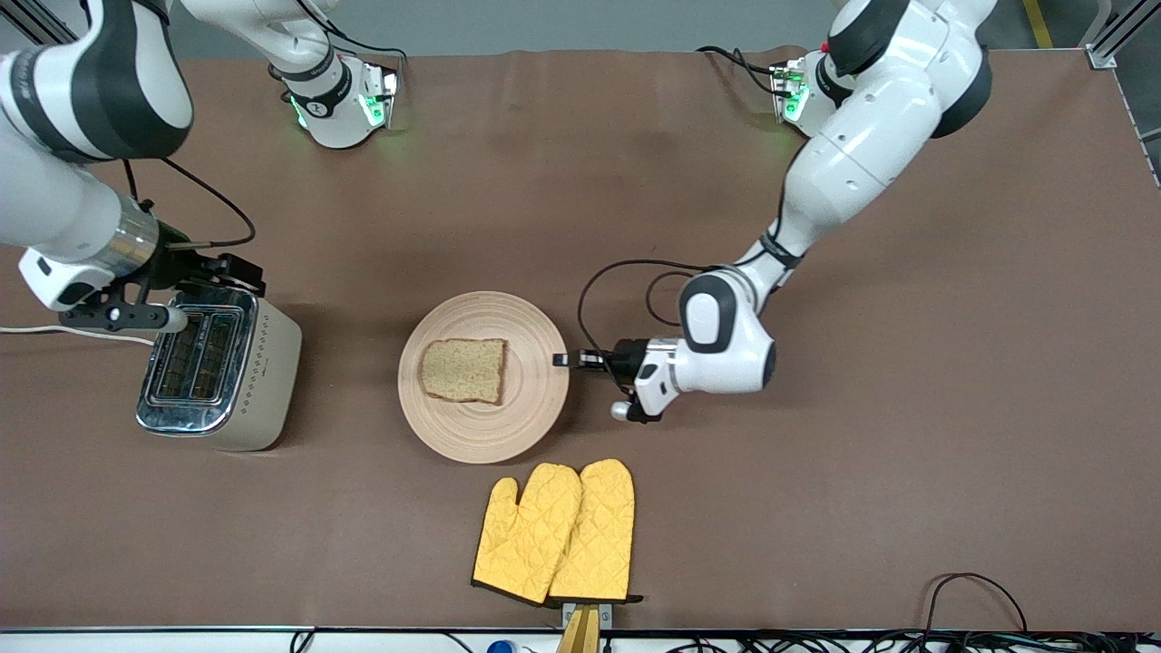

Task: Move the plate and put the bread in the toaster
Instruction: 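Slide the plate toward the toaster with the left gripper while the right gripper approaches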

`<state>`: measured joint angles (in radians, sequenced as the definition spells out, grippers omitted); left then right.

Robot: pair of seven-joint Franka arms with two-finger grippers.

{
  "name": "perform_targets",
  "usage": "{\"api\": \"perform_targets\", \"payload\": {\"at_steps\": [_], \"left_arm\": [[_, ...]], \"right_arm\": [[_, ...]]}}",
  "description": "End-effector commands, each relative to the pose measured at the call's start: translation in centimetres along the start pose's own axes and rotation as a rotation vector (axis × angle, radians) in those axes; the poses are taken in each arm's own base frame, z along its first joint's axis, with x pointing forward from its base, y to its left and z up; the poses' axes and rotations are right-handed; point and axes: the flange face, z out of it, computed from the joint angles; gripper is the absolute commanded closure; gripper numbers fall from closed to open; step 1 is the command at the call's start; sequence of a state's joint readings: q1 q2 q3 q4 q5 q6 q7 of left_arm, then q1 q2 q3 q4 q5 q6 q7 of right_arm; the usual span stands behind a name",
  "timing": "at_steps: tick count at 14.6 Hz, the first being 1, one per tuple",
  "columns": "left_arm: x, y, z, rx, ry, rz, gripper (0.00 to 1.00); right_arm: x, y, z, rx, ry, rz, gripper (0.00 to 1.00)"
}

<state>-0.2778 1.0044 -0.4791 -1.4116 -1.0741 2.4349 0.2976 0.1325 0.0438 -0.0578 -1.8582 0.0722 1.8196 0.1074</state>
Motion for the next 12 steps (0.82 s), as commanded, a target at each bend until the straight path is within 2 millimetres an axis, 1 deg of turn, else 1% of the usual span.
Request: {"api": "perform_targets", "payload": {"at_steps": [1, 3, 4, 5, 6, 7, 8, 9, 10, 11, 12], "left_arm": [[-0.2, 1.7, 2.6, -0.034, 0.039, 0.011, 1.0], [-1.1, 2.0, 4.8, -0.038, 0.035, 0.015, 1.0], [-1.6, 2.1, 5.6, -0.03, 0.041, 0.02, 1.0], [-1.9, 2.1, 6.0, -0.021, 0.053, 0.026, 0.99], [-2.3, 2.3, 6.5, -0.015, 0.054, 0.032, 0.96], [-2.3, 2.2, 6.5, -0.011, 0.058, 0.028, 0.84], [-2.3, 2.3, 6.4, -0.011, 0.059, 0.026, 0.61], [-2.3, 2.3, 6.2, -0.006, 0.065, 0.025, 0.01], [-2.0, 2.7, 5.6, -0.003, 0.082, 0.028, 0.0], [-1.5, 2.7, 4.9, -0.004, 0.092, 0.022, 0.0], [-0.5, 3.1, 3.3, 0.003, 0.113, 0.023, 0.0]], "right_arm": [[-0.5, -2.4, 1.9, 0.006, 0.019, 0.036, 0.0], [0.0, -2.7, 3.0, 0.008, 0.042, 0.035, 0.0], [0.2, -2.8, 3.5, 0.006, 0.04, 0.036, 0.0], [0.5, -3.4, 4.1, 0.006, 0.046, 0.031, 0.0], [0.6, -3.5, 5.3, 0.005, 0.049, 0.029, 0.0], [0.8, -3.6, 6.5, 0.005, 0.058, 0.031, 0.0], [1.1, -3.6, 7.7, 0.003, 0.06, 0.033, 0.0], [1.3, -4.0, 8.8, 0.0, 0.055, 0.027, 0.0], [1.7, -4.1, 9.9, -0.004, 0.046, 0.026, 0.0], [1.9, -4.2, 10.8, -0.008, 0.039, 0.026, 0.0], [1.9, -5.1, 11.6, -0.008, 0.039, 0.014, 0.0]]}}
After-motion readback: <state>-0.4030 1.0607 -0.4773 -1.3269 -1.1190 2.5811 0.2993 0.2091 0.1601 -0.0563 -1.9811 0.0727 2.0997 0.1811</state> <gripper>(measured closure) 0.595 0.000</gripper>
